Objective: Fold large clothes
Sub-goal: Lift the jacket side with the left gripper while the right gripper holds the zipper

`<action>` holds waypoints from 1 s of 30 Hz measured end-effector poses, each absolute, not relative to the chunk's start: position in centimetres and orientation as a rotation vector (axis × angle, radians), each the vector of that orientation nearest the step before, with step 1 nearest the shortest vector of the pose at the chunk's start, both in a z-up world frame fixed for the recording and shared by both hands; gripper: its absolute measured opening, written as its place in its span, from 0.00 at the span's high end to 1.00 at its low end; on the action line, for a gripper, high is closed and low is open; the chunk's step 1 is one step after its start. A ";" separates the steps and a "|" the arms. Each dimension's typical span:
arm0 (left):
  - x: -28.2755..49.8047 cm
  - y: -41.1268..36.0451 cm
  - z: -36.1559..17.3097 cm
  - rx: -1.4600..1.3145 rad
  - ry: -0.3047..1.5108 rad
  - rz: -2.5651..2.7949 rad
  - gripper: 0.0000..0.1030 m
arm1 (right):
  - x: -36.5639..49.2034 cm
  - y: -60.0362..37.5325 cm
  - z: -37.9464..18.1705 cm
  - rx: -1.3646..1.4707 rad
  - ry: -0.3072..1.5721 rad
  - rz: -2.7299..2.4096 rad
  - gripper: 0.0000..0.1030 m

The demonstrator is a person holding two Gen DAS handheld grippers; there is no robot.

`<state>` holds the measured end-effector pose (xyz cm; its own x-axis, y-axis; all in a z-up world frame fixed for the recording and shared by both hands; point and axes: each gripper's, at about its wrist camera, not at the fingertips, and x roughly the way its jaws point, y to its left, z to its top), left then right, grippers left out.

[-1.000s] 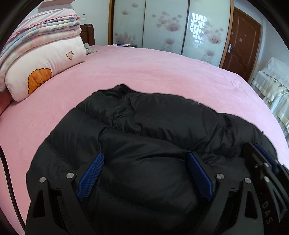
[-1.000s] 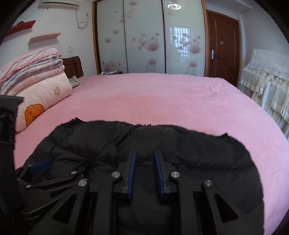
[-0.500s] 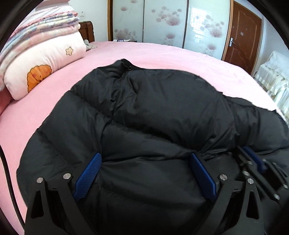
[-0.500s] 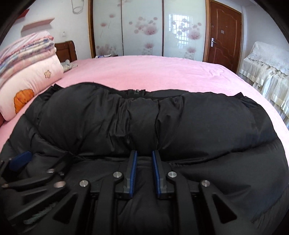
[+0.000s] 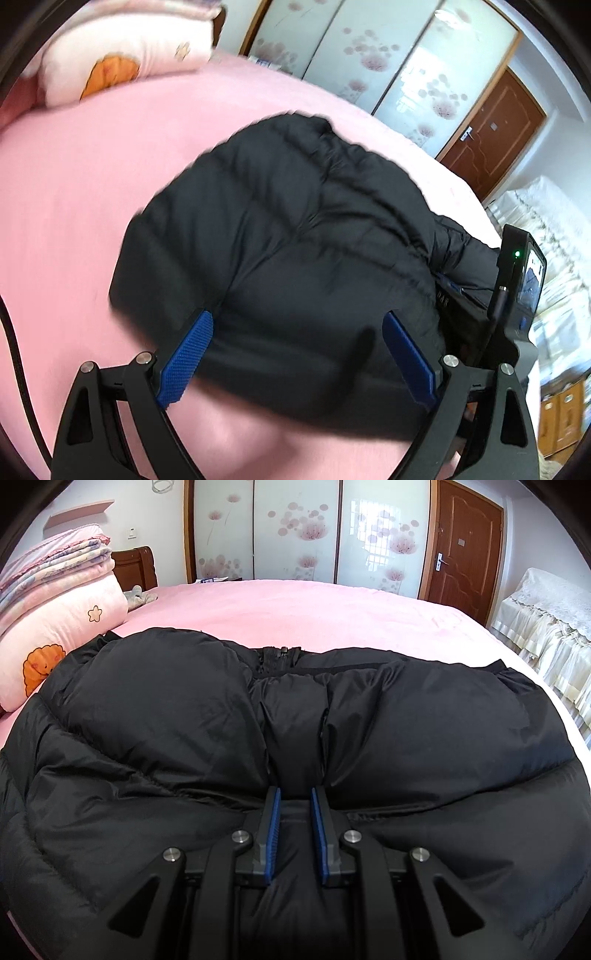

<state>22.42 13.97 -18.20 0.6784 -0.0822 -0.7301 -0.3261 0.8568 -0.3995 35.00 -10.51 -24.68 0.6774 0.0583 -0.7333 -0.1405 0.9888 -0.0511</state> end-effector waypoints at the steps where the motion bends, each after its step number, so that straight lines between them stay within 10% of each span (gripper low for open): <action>1: 22.2 14.5 -18.6 -0.576 0.835 0.133 0.10 | 35.0 -10.6 -24.7 -0.104 0.821 0.113 0.85; 13: 19.9 19.2 -26.5 -1.211 0.864 -0.033 0.10 | 35.2 -11.5 -24.5 -0.070 0.822 0.140 0.85; 30: 25.9 19.9 -27.5 -1.172 0.686 -0.099 0.06 | 34.9 -12.9 -24.9 -0.030 0.811 0.181 0.85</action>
<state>25.91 19.89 -27.49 0.7944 -0.4150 -0.4435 -0.2725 0.4092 -0.8708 34.86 -12.90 -24.90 0.6741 0.1493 -0.7234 -0.1719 0.9842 0.0429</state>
